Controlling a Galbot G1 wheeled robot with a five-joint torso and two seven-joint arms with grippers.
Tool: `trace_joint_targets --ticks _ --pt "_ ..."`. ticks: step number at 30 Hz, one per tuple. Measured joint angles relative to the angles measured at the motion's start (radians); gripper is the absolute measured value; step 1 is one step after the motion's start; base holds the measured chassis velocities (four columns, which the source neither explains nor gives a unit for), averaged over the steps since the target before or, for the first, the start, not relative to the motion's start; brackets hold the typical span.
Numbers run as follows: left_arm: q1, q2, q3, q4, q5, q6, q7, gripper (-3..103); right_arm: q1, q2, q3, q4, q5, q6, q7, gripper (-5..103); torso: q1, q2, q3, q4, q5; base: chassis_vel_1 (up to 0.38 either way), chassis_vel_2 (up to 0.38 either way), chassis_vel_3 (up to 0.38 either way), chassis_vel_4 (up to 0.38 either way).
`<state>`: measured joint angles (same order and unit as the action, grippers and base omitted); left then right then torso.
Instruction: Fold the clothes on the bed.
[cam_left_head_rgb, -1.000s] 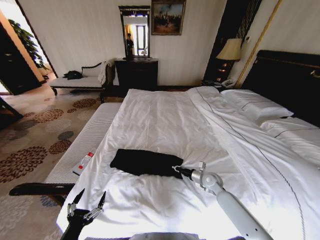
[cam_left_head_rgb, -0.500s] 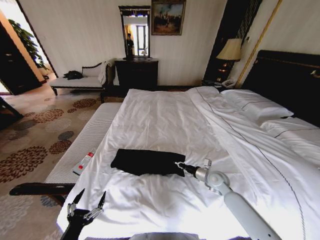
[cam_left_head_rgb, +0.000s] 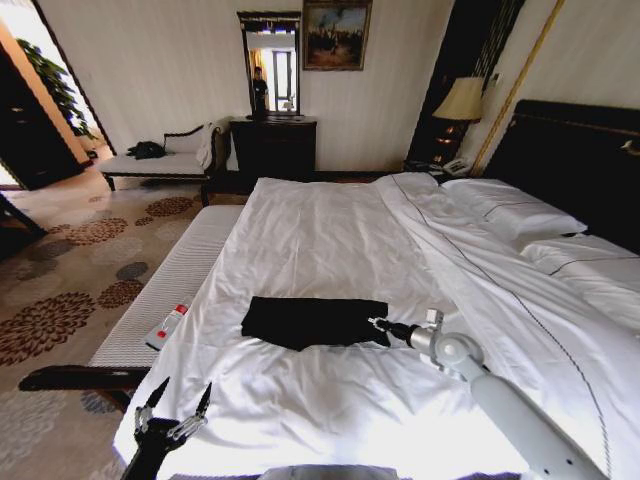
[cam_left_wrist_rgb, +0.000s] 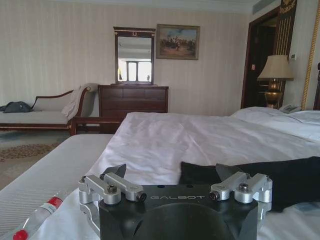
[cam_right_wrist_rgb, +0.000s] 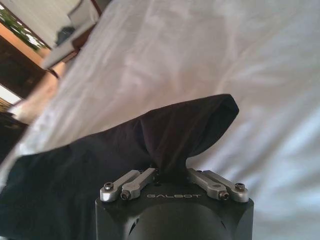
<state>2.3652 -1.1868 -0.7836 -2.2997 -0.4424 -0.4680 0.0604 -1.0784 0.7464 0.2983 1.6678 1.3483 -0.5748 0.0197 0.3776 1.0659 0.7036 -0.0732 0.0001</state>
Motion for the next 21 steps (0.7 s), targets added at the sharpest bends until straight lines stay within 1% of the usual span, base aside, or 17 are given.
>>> trace_joint_targets --ticks 2,3,7,8,12,17,21 --pt "0.0 0.0 0.0 0.0 0.0 0.0 0.0 100 0.004 -0.024 0.0 -0.017 -0.032 0.001 -0.012 7 0.0 0.0 0.0 0.0 0.0 0.0 0.0 0.0 0.0" --pt "0.0 0.0 0.0 0.0 0.0 0.0 0.0 100 0.004 -0.024 0.0 -0.017 -0.032 0.001 -0.012 7 0.0 0.0 0.0 0.0 0.0 0.0 0.0 0.0 0.0" --pt "0.0 0.0 0.0 0.0 0.0 0.0 0.0 100 0.005 -0.057 0.005 -0.047 -0.114 0.0 -0.029 7 0.0 0.0 0.0 -0.0001 0.0 0.0 0.0 0.0 0.0" --pt "0.0 0.0 0.0 0.0 0.0 0.0 0.0 100 0.005 -0.057 0.005 -0.047 -0.114 0.0 -0.029 7 0.0 0.0 0.0 -0.0001 0.0 0.0 0.0 0.0 0.0" --pt "0.0 0.0 0.0 0.0 0.0 0.0 0.0 100 0.005 -0.078 0.01 -0.067 -0.173 0.006 -0.044 7 0.0 0.0 0.0 -0.0001 0.0 0.0 0.0 0.0 0.0" --pt "0.0 0.0 0.0 0.0 0.0 0.0 0.0 100 0.011 -0.081 0.011 -0.063 -0.18 0.006 -0.044 7 0.0 0.0 0.0 -0.0001 0.0 0.0 0.0 0.0 0.0" --pt "0.0 0.0 0.0 0.0 0.0 0.0 0.0 100 0.017 -0.076 0.006 -0.044 -0.173 -0.001 -0.025 7 0.0 0.0 0.0 -0.0002 -0.0002 0.0 0.0 0.0 0.0"
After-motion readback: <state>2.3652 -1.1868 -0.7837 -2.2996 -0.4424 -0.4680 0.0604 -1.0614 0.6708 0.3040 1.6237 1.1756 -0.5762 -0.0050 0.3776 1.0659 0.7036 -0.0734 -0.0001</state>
